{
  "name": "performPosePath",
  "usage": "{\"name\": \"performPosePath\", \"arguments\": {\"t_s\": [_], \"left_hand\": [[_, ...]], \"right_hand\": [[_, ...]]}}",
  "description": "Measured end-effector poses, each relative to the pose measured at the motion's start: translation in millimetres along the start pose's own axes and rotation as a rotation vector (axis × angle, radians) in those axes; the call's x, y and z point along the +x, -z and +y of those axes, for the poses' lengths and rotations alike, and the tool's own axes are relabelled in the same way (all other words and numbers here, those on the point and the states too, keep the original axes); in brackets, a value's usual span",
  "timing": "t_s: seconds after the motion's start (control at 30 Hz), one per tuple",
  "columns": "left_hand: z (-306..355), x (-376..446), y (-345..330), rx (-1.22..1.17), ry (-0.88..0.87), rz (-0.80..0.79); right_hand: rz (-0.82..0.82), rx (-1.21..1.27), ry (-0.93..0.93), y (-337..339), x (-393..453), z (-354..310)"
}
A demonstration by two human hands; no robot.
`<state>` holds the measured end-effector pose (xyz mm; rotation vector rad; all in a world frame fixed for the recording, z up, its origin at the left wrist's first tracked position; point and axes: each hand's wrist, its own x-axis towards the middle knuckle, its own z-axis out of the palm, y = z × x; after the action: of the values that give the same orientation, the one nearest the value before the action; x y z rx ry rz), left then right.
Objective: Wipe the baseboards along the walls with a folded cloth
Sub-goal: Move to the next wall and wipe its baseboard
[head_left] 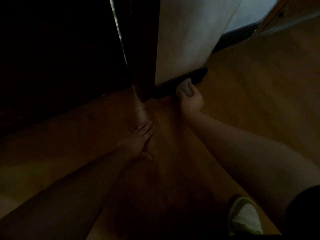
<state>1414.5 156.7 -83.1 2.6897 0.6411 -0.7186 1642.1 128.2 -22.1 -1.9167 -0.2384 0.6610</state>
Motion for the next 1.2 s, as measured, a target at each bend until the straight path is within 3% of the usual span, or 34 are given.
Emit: {"name": "performPosePath", "arguments": {"t_s": [0.2,0.4,0.5,0.63,0.7,0.83,1.03,1.2], "left_hand": [[-3.8,0.9,-1.6,-0.036,-0.034,0.002],[-2.2,0.2,1.8,-0.051,-0.029,-0.016],[-2.3,1.7,1.3,-0.068,-0.027,-0.023],[-3.7,2.5,-0.4,-0.069,-0.022,-0.021],[-3.6,2.5,-1.7,-0.058,-0.017,-0.014],[-3.8,2.8,-4.2,-0.082,-0.011,-0.009],[-3.3,2.3,-4.4,-0.101,-0.009,-0.023],[-4.0,3.8,-4.0,-0.092,-0.032,-0.018]], "right_hand": [[-0.178,-0.018,0.053,-32.9,-46.1,14.6],[-0.444,-0.179,0.218,-7.1,-41.6,21.0],[-0.331,-0.225,0.261,17.8,-25.6,30.1],[0.041,-0.156,0.101,53.6,16.0,33.3],[0.132,-0.149,0.052,67.1,37.8,29.9],[0.128,-0.226,0.040,72.1,67.6,24.2],[0.046,-0.194,-0.041,27.9,73.2,15.5],[-0.075,-0.331,0.079,7.7,31.8,24.7]]}}
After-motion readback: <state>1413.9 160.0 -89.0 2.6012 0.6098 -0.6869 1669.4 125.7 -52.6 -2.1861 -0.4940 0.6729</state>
